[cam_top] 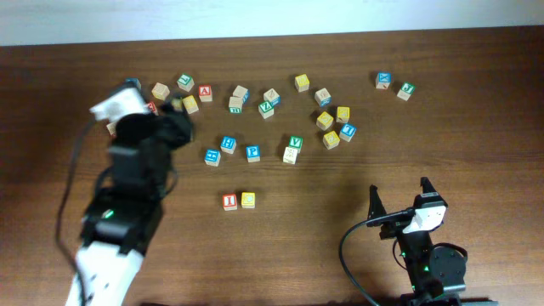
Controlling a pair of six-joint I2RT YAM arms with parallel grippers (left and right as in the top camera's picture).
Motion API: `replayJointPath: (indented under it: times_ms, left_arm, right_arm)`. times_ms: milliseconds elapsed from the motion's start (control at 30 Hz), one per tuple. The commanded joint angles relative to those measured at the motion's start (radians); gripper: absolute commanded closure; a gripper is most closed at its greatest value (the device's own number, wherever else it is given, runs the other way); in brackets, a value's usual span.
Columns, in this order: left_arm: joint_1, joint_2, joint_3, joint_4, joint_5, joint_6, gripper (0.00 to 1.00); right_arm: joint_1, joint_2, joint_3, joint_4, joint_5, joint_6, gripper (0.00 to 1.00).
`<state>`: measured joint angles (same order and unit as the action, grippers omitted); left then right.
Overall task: Spell out ICRA
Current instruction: 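Move the left gripper back to the green R block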
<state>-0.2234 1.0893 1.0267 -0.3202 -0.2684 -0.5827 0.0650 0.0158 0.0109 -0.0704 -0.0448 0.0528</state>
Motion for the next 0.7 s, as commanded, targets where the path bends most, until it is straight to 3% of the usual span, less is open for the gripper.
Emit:
replayJointPath:
  times_ms: [0, 67, 133, 233, 367, 533, 600, 667]
  left_arm:
    - [0.116, -0.061, 0.035, 0.058, 0.177, 0.153, 0.44]
    - [0.151, 0.005, 0.172, -0.075, 0.262, 0.215, 0.43]
    - [0.166, 0.153, 0.400, -0.359, 0.262, 0.296, 0.30]
    - [0.172, 0.366, 0.590, -0.606, 0.286, 0.316, 0.22]
    - [0.171, 0.588, 0.595, -0.655, 0.370, 0.316, 0.20]
    - [0.171, 0.753, 0.595, -0.576, 0.307, 0.315, 0.18]
    - [0.171, 0.807, 0.595, -0.572, 0.257, 0.304, 0.24]
    - [0.171, 0.892, 0.595, -0.568, 0.245, 0.304, 0.37]
  right_arm:
    - [-0.006, -0.008, -0.005, -0.005, 0.005, 0.003, 0.02]
    - [-0.006, -0.008, -0.005, -0.005, 0.005, 0.003, 0.02]
    - [-0.006, -0.008, -0.005, -0.005, 0.005, 0.003, 0.02]
    - [-0.006, -0.008, -0.005, -0.005, 0.005, 0.003, 0.02]
    - [-0.006, -0.008, -0.005, -0.005, 0.005, 0.003, 0.02]
    - [-0.006, -0.008, -0.005, -0.005, 0.005, 0.003, 0.02]
    - [-0.006, -0.008, -0.005, -0.005, 0.005, 0.003, 0.02]
    - [-0.006, -0.008, -0.005, -0.005, 0.005, 0.003, 0.02]
